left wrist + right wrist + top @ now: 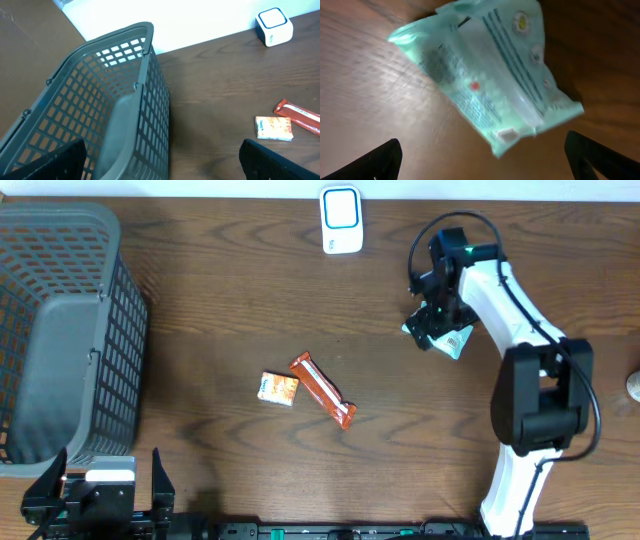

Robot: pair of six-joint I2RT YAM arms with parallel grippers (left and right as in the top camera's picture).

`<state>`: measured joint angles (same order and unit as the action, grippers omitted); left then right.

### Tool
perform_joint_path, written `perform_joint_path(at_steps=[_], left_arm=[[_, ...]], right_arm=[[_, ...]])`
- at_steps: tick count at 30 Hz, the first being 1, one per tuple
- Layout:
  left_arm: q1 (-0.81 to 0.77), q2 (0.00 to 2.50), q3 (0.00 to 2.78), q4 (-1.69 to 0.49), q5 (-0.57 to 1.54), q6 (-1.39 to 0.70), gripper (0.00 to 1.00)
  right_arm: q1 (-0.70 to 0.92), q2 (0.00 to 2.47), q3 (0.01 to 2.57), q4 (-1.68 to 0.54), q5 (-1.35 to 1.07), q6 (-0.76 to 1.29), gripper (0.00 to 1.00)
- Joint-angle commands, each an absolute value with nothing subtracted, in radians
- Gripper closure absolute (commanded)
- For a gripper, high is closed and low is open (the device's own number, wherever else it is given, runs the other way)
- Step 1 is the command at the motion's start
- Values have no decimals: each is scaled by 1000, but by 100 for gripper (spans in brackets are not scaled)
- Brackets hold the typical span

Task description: Scan the item barcode

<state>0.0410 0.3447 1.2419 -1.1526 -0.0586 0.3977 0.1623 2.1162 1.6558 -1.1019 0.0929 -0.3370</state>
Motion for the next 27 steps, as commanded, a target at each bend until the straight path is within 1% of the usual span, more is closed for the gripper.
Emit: perform_joint_path(at_steps=[1, 14, 15, 16, 17, 20, 24, 27], left_arm=[[36, 338, 1242, -1152, -60, 406, 2], [36, 338, 1242, -1152, -60, 406, 2], [36, 338, 1242, -1152, -60, 406, 2], [36, 338, 1242, -1152, -60, 406, 2], [36, 338, 1242, -1152, -60, 406, 2], [36, 338, 1242, -1151, -60, 406, 2], [36, 338, 1242, -1152, -60, 406, 2], [36, 338, 1242, -1152, -60, 406, 2]], right_arm=[[156, 2161, 1657, -1067, 141, -391, 1], [150, 2263, 1656, -903, 152, -459, 1], [150, 2274, 1656, -898, 151, -466, 3], [150, 2275, 1656, -898, 150, -466, 6], [150, 2284, 1656, -899, 148, -466, 18], [149, 2286, 1655, -910, 143, -465, 40], [149, 2286, 1655, -923, 122, -453, 62], [149, 2283, 1657, -937, 121, -423, 67]])
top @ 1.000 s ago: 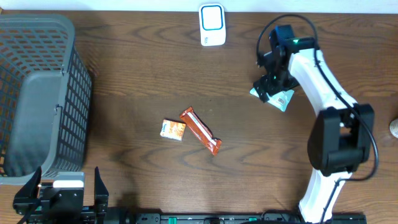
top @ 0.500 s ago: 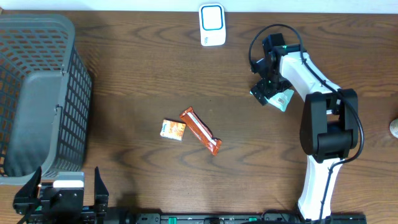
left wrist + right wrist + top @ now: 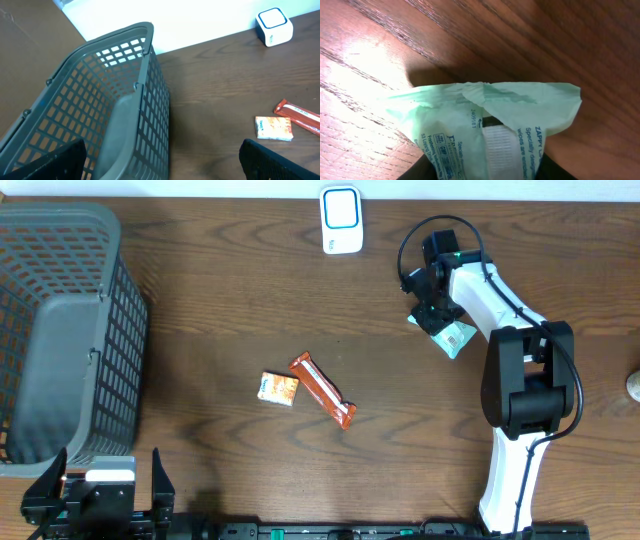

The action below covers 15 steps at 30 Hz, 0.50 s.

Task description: Scan the item barcode

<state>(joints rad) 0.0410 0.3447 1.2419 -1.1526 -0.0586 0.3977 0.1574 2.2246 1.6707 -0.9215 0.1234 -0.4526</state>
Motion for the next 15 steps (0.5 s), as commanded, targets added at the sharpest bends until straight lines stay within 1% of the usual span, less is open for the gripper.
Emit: perform_joint_path(at_steps=[1, 6, 8, 15], left_arm=[[36, 338, 1242, -1152, -60, 406, 2], [36, 338, 1242, -1152, -60, 406, 2], [36, 338, 1242, -1152, -60, 406, 2], [36, 338, 1242, -1152, -60, 406, 2]], right_arm=[[149, 2283, 1662, -943, 122, -419, 69], [148, 2281, 1759, -1055, 122, -415, 74], [142, 2281, 1815, -1119, 122, -416, 81], [51, 2281, 1945, -1230, 156, -408, 82]])
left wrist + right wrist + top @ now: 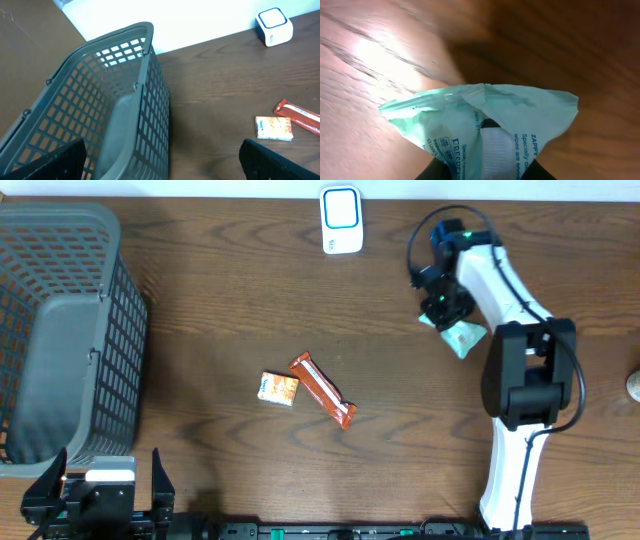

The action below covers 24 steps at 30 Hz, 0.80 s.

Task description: Scan the item barcode

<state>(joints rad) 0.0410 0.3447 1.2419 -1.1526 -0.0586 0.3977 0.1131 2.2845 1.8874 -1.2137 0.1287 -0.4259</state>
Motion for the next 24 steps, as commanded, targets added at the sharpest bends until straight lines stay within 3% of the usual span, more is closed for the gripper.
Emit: perform_joint_path(at_steps=[1, 5, 12, 21, 22, 24], left_arm=[[36, 338, 1242, -1152, -60, 406, 2], [36, 338, 1242, -1152, -60, 406, 2], [36, 338, 1242, -1152, -60, 406, 2], [36, 338, 1242, -1152, -60, 406, 2], [36, 338, 1242, -1152, -60, 406, 2], [36, 338, 1242, -1152, -60, 406, 2]], right_arm=[[31, 2281, 1951, -1237, 156, -398, 82], [-60, 2281, 1957, -1258, 156, -382, 80], [-265, 2281, 1956, -1185, 152, -358, 68], [-543, 2282, 1956, -1093, 118, -310, 70], [-569, 2282, 1956, -1090, 84, -310, 67], [-617, 2282, 1956, -1088, -25, -310, 50]])
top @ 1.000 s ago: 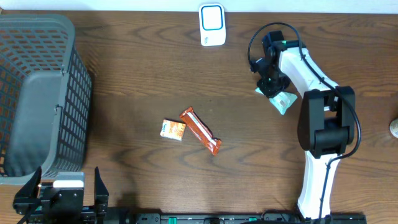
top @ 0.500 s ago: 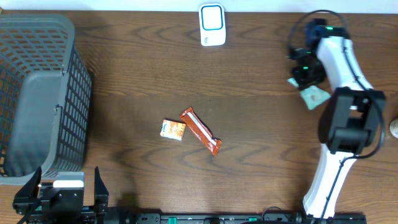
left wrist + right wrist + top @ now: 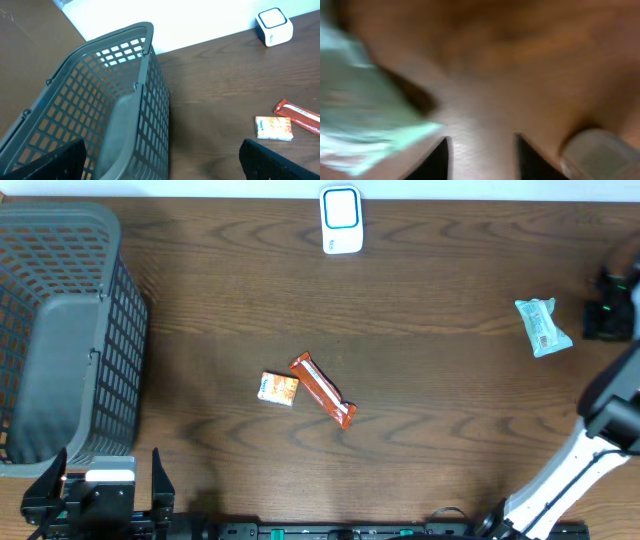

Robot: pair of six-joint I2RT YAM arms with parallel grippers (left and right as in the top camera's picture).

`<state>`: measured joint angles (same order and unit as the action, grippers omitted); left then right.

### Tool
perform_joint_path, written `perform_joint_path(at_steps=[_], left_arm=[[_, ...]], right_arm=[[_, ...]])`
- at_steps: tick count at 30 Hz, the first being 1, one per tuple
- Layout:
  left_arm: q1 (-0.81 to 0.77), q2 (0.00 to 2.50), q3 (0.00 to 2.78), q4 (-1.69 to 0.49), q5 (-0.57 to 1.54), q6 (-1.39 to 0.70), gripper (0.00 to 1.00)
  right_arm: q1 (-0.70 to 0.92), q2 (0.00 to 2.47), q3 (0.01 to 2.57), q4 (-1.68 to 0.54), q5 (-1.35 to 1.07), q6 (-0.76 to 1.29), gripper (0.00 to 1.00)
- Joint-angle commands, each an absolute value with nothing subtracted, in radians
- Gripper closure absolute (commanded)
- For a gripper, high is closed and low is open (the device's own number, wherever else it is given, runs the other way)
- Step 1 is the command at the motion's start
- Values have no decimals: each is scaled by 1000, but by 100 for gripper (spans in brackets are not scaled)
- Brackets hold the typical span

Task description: Scan the item barcode

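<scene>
A pale green wipes packet (image 3: 543,327) lies flat on the brown table at the far right; in the right wrist view it is a blurred green shape (image 3: 365,125) at the left. My right gripper (image 3: 606,316) sits just right of it at the table's edge, open (image 3: 481,147) with only bare wood between its fingers. The white barcode scanner (image 3: 341,220) stands at the back centre, also in the left wrist view (image 3: 274,26). My left gripper (image 3: 160,165) stays at the near left, open and empty.
A grey mesh basket (image 3: 60,330) fills the left side. A small orange snack packet (image 3: 279,388) and a red-orange bar (image 3: 323,391) lie mid-table. A blurred grey round object (image 3: 597,152) shows beside my right fingers.
My right gripper was shut on the green packet right of the scanner. Now the packet lies on the table farther right, and the gripper is open beside it at the table's edge.
My right gripper was open over the green packet lying right of the scanner. Then it was shut on the packet's end, and still held it a little farther right. Now the packet lies free near the right edge. The left arm has not moved.
</scene>
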<state>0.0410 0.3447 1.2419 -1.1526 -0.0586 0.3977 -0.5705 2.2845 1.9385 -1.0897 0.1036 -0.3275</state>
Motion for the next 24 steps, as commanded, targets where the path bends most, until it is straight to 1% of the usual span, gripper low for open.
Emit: perform_joint_path(at_steps=[1, 3, 5, 7, 8, 14, 20, 24], left_arm=[[36, 338, 1242, -1152, -60, 406, 2], [36, 338, 1242, -1152, -60, 406, 2], [36, 338, 1242, -1152, -60, 406, 2], [36, 338, 1242, -1152, -60, 406, 2], [36, 338, 1242, -1152, -60, 406, 2], [36, 338, 1242, -1152, -60, 406, 2], [36, 338, 1242, -1152, -60, 406, 2], [36, 338, 1242, -1152, -60, 406, 2]], right_arm=[[-636, 2282, 1956, -1088, -78, -310, 41], [-652, 2282, 1956, -1087, -130, -311, 16], [-648, 2282, 1956, -1082, -144, -310, 6], [-633, 2282, 1956, -1080, -149, -311, 2], [-621, 2282, 1956, -1077, -149, -311, 1], [-506, 2282, 1956, -1056, -147, -333, 1], [-377, 2283, 1956, -1018, -10, -337, 1], [-344, 2292, 1950, -997, 52, -337, 1]])
